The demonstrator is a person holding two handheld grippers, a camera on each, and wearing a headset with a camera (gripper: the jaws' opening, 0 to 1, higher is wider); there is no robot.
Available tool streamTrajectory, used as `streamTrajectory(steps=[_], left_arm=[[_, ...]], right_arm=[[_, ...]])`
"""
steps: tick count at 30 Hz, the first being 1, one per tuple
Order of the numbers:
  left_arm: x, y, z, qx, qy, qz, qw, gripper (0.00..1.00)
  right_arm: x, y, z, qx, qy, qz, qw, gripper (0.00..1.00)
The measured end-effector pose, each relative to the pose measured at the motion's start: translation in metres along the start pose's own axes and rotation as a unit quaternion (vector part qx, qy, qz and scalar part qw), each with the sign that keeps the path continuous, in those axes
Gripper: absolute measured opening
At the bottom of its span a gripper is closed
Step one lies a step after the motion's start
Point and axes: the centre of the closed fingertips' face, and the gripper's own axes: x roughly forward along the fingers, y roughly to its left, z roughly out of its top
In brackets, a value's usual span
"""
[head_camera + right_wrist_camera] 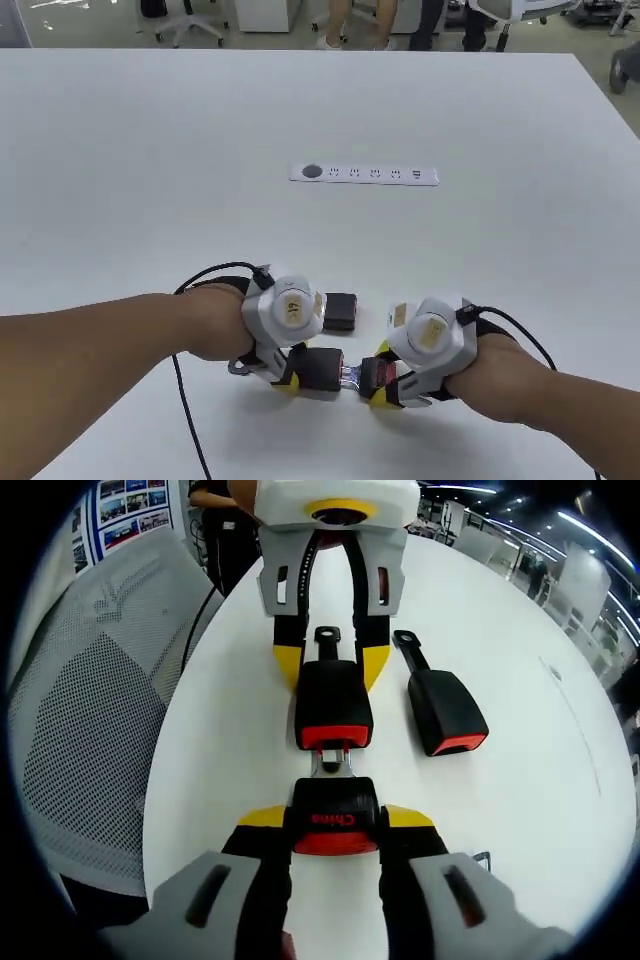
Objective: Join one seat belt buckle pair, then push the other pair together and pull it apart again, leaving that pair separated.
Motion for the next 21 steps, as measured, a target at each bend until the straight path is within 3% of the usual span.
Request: streamTrajectory(steps=[4,11,21], left_arm=[[0.0005,0.0011,-0.0012,0.002,0.000,0.001,1.0000,0.31],[-0.0010,0.0017,-0.0020,0.003,-0.004,0.002,1.0000,0.30],[-0.0016,0.0018,-0.0016,0.005,-0.007,-0.001,1.0000,0.30]], right_arm=[[0.0019,-0.0015,0.0013,0.006,-0.011,-0.008,0.9999,0.31],[0.0049,-0.0009,0.0054,0.000,-0.018,0.001,0.9998,0.31],[0.0051,-0.0007,0.0047,-0.008,-0.009,0.002,0.9999,0.31]])
